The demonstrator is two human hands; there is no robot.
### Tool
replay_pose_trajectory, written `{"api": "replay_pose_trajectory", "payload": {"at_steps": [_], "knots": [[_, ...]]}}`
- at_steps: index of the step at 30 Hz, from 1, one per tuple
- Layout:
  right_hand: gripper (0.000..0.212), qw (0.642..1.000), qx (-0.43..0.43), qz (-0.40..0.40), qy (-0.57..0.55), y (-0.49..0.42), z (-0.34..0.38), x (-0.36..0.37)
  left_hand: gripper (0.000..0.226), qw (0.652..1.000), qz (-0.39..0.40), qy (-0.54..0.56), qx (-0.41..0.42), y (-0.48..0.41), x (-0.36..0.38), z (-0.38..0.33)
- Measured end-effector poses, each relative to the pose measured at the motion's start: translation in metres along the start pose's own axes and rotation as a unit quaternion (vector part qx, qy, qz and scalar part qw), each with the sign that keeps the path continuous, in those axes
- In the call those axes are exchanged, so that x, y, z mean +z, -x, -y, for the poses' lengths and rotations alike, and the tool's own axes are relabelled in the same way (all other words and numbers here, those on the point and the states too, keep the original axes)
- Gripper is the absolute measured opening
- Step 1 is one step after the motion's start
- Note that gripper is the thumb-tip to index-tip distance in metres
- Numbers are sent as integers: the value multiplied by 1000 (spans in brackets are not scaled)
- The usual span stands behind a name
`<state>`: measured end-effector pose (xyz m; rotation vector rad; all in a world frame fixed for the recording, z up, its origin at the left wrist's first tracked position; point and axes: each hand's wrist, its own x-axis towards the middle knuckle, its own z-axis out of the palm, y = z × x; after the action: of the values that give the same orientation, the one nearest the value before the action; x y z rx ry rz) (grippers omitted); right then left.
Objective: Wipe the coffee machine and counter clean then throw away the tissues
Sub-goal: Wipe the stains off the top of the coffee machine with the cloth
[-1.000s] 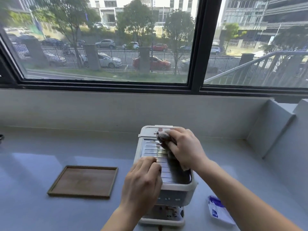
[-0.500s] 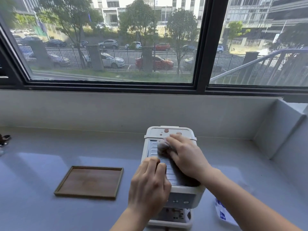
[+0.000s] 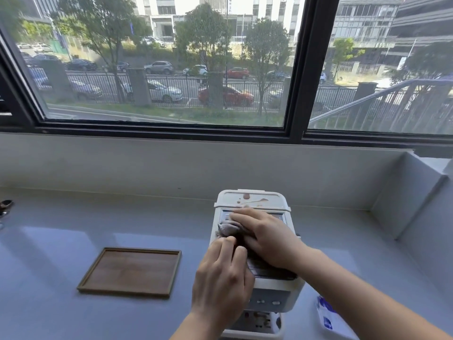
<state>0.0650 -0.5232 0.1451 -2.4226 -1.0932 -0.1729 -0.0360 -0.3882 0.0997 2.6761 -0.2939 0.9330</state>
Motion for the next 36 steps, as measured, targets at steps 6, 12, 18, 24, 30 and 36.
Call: {"api": "replay_pose_trajectory", "payload": {"at_steps": [6,12,18,24,30,36], "knots": [[25,992,95,-39,77,-40,6,10,8,1000,-1,-3,7,0,-1,1],[42,1000,19,-6,-12,7,-8,-9,8,1000,-5,-2,2,0,-1,1],[38,986,134,-58,75,6,-22,-15,7,1000,-16,2,10,0,-2,1],[35,976,187,-84,77,1,-36,-13,5,1000,-13,11,2,-1,0,2],[34,996,70,-46,28,-13,-9,1,7,999,28,14,-15,-2,-6,-1],[32,980,151,-102,76,11,-40,-14,16,995,93,11,-38,-28,-15,2]]}}
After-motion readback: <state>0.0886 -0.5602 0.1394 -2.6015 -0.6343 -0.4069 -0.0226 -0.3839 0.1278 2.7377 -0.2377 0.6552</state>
